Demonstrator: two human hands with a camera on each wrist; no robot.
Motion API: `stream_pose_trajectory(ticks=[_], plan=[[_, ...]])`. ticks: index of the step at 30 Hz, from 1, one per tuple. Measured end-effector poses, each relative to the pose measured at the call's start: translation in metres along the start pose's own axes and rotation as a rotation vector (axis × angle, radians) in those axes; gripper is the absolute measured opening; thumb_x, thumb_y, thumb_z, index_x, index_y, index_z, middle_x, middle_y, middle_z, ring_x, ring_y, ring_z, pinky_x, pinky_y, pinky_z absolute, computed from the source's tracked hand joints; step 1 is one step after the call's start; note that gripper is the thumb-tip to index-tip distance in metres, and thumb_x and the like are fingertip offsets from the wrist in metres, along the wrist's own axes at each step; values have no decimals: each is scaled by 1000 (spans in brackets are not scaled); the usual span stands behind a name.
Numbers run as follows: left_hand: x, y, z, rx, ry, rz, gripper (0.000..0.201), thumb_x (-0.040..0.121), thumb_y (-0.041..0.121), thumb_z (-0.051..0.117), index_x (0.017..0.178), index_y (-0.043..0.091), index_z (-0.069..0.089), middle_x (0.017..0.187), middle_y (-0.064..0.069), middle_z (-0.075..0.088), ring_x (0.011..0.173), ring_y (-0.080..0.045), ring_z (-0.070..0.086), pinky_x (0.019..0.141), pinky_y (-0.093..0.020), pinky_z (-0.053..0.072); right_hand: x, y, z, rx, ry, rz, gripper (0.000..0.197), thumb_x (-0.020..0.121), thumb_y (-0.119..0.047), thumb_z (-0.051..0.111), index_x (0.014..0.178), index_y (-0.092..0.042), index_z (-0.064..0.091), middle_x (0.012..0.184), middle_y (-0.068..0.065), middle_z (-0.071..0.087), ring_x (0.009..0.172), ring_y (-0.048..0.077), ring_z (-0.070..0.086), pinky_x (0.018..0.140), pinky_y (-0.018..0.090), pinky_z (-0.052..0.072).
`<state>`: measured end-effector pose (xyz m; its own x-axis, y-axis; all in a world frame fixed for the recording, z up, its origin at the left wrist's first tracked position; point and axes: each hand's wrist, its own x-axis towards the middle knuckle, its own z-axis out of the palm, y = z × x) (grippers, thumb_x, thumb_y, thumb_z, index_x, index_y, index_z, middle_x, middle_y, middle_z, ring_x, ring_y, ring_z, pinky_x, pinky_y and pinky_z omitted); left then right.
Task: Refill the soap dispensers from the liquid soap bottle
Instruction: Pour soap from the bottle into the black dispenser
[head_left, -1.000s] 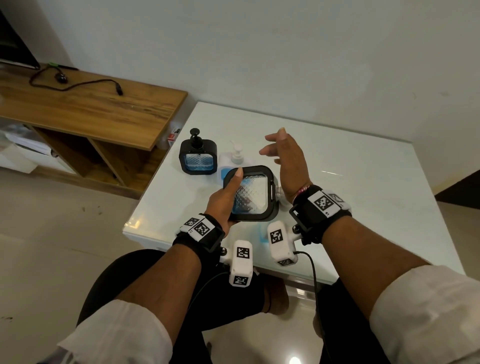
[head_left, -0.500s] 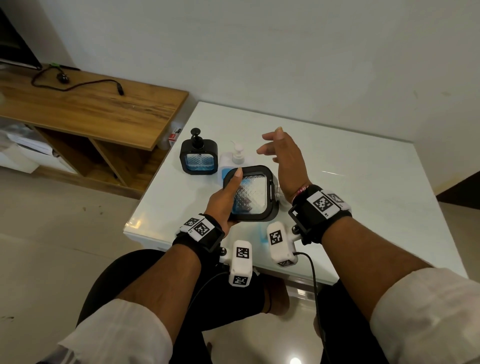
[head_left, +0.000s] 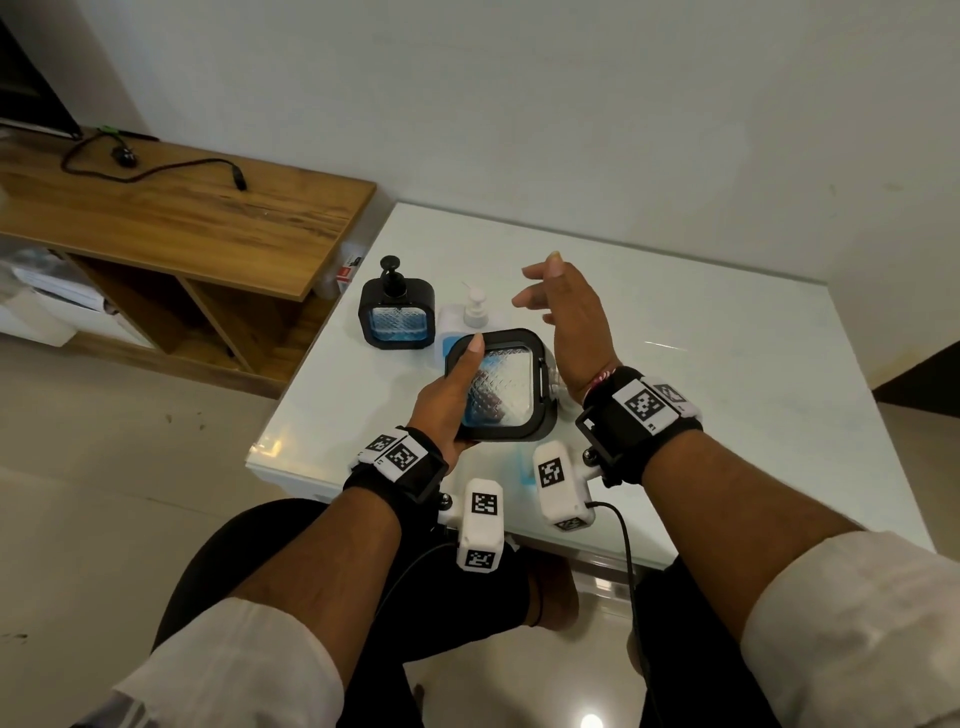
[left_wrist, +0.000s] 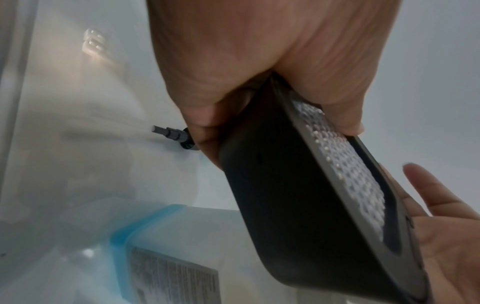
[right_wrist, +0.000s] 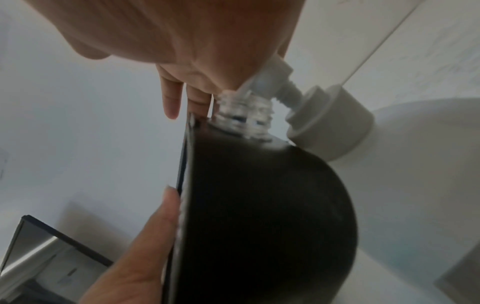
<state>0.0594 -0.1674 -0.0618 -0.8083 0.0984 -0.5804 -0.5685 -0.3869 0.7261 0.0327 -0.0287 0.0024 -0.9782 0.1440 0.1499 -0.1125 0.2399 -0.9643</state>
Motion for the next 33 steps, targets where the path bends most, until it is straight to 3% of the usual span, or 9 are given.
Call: stream_pose_trajectory(ticks=[6,10,13,20,22,26,33], plan=[[-2,-1,2,12,-7,-11,85,57,65,79,125,15,68,115,-9,77,106,-29,74,89,-45,61,-3,7,-2,-82,-38,-12,67,82,-71,29,101,-14,60,89,5,67,83,9,60,77,23,43],[-2,-2,1,13,7,-7,100,45,70,83,127,15,68,116,-8,76,108,-29,73,94,-49,59,-1,4,-4,-27,28,1,53,90,-60,31,99,-18,61,91,2,69,90,8,62,87,28,44],[-1,-2,0,14,12,-6,93,52,69,80,127,16,67,118,-9,76,108,-30,72,94,-50,59,-1,3,-1,-31,2,-12,51,91,-59,31,101,-19,61,92,1,68,91,7,62,87,27,45],[3,-3,0,27,6,-15,97,49,71,81,128,17,66,120,-9,75,109,-31,72,97,-51,58,-4,13,2,-169,-35,-83,60,85,-66,36,96,-13,63,80,-7,64,75,4,59,69,10,42],[2,-3,0,16,11,-13,93,53,69,80,129,16,66,118,-9,75,109,-31,72,97,-51,58,-3,12,2,-150,-16,-78,62,84,-66,36,96,-12,63,79,-6,64,76,5,59,71,13,43],[0,-3,0,6,10,-19,88,57,67,80,128,16,67,117,-9,76,109,-31,73,95,-51,58,1,7,0,-64,9,-60,64,84,-68,33,98,-13,62,84,1,67,85,16,62,80,28,47],[1,-2,2,29,17,-18,82,58,67,77,124,17,68,116,-8,76,106,-29,73,93,-48,60,-4,11,1,-110,-2,-56,53,90,-56,39,96,-9,63,78,-7,64,74,-1,58,74,14,44]])
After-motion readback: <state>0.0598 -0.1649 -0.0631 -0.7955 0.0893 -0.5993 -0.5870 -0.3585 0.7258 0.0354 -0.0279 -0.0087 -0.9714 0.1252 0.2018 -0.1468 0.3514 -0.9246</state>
